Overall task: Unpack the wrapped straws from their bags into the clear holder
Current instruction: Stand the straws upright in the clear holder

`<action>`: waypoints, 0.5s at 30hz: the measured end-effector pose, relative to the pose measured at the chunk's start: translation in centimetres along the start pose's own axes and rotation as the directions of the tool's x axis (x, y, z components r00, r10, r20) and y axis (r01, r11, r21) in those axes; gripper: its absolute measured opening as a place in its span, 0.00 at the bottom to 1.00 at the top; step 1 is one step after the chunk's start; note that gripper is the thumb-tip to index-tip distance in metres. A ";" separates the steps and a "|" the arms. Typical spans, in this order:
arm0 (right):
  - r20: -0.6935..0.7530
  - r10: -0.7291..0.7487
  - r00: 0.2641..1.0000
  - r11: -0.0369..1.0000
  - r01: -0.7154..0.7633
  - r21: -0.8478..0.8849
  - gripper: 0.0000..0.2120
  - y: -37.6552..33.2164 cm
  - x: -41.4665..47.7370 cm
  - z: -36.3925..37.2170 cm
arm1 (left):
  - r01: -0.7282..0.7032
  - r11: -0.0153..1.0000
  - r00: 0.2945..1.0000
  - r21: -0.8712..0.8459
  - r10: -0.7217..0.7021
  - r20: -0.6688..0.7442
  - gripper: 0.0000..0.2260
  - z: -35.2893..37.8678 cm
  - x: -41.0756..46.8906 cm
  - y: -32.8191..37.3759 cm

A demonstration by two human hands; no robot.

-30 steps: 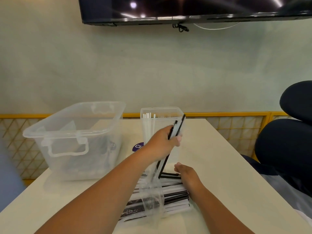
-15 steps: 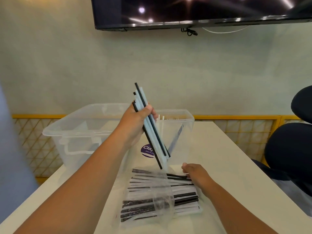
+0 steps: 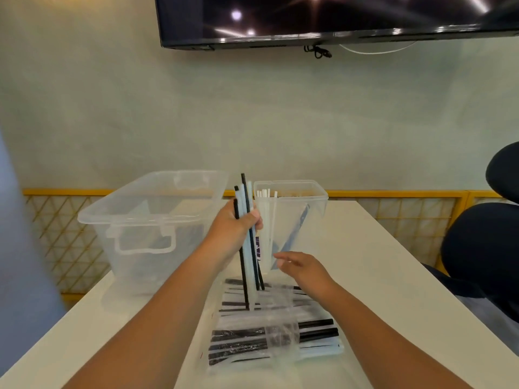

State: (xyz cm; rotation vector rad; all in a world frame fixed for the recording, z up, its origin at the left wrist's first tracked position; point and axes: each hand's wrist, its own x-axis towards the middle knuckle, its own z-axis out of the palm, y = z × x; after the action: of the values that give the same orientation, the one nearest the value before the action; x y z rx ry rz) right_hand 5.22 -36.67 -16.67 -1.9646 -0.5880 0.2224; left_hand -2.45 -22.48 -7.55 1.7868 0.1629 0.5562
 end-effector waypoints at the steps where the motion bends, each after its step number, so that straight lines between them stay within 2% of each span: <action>1: 0.014 -0.011 1.000 0.999 0.012 -0.032 0.13 -0.1 0.0 0.3 | 0.028 1.000 1.000 0.013 -0.028 0.011 0.04 0.5 -0.3 -0.8; 5: 0.108 -0.017 0.994 0.958 0.047 -0.284 0.17 0.7 -0.1 0.7 | 0.136 0.991 0.989 -0.016 -0.135 0.058 0.03 1.8 -1.3 -4.2; 9: 0.146 0.041 0.988 0.925 0.017 -0.381 0.19 1.5 -0.3 0.3 | 0.213 0.976 0.970 0.043 -0.217 0.107 0.04 2.4 -2.5 -7.0; 12: 0.126 0.020 0.992 0.958 0.017 -0.285 0.19 0.0 -0.1 -0.3 | 0.219 0.976 0.963 -0.008 -0.215 0.162 0.04 2.3 -2.7 -7.6; 15: 0.106 -0.041 0.993 0.999 0.043 -0.020 0.19 -4.0 0.1 -1.6 | 0.181 0.982 0.957 -0.045 -0.165 0.238 0.03 1.9 -2.0 -6.7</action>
State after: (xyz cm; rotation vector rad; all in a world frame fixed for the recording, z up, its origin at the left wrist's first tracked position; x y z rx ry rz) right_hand 4.74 -36.52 -12.43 -1.9685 -0.7027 0.2962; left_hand -2.17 -22.91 -14.73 1.7376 0.1347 0.2207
